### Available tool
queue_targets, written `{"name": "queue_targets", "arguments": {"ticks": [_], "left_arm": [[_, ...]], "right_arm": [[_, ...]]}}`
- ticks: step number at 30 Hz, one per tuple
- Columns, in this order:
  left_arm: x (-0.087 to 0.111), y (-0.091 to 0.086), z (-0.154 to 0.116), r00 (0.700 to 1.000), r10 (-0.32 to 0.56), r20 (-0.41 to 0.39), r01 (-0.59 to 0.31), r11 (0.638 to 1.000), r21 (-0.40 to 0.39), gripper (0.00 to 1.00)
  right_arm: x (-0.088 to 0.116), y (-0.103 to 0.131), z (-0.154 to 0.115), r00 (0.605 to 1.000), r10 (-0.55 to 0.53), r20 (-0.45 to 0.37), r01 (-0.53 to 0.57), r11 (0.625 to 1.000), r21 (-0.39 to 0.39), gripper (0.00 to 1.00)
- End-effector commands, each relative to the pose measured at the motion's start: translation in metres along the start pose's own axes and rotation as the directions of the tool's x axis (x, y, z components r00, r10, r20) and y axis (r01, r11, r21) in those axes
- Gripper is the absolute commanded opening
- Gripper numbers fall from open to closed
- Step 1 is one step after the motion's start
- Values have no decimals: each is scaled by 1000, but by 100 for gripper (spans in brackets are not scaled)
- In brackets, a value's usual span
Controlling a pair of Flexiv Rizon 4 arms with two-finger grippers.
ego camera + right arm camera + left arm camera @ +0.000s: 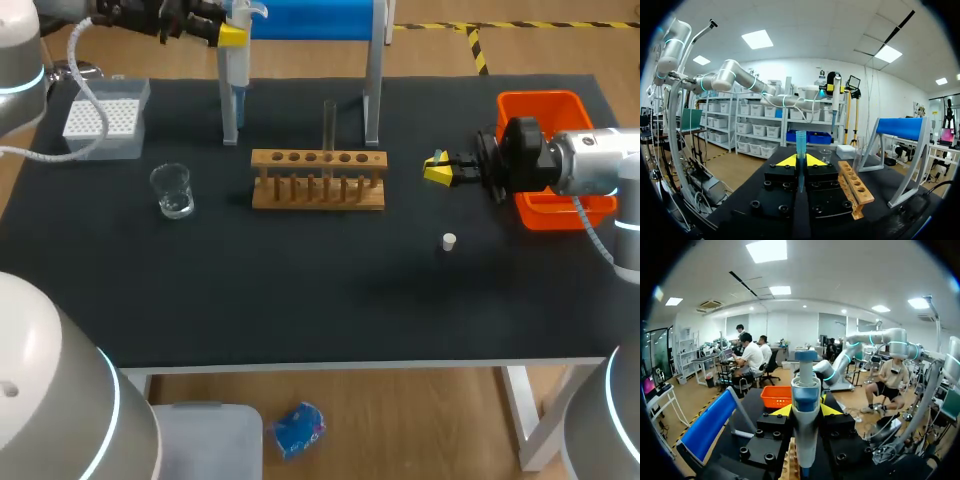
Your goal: Invert the test tube, pick up the pipette, mount the tip to pipette, aspirate from beaker and dispense into the tube, eject the tip, return the pipette, and cap with the stopper.
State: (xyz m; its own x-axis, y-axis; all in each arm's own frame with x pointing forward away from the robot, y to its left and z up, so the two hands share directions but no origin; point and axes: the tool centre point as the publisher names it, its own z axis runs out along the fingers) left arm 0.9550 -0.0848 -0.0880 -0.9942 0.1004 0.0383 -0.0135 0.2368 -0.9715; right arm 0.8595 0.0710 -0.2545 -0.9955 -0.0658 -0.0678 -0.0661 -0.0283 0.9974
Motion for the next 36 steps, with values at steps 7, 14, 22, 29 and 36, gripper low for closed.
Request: {"name": "queue_targets", "arguments": {"ticks": [7,14,22,29,36], "left_arm": [[46,14,36,984,34,173,-52,994,99,0],[54,12,44,982,36,184,-58,992,114,0],[54,12,44,982,36,184,-58,992,114,0],[54,12,44,982,36,184,-58,992,114,0],[49,-8,62,981,43,190,-56,996,68,0]], "right_arm": [[0,0,0,1000,-1,-1,1,1000,1,0],[0,0,0,1000,-1,-1,1,1000,1,0],[0,0,0,1000,-1,-1,1,1000,1,0],[0,0,0,1000,-1,-1,1,1000,1,0],[0,0,0,1000,-1,-1,1,1000,1,0]]}}
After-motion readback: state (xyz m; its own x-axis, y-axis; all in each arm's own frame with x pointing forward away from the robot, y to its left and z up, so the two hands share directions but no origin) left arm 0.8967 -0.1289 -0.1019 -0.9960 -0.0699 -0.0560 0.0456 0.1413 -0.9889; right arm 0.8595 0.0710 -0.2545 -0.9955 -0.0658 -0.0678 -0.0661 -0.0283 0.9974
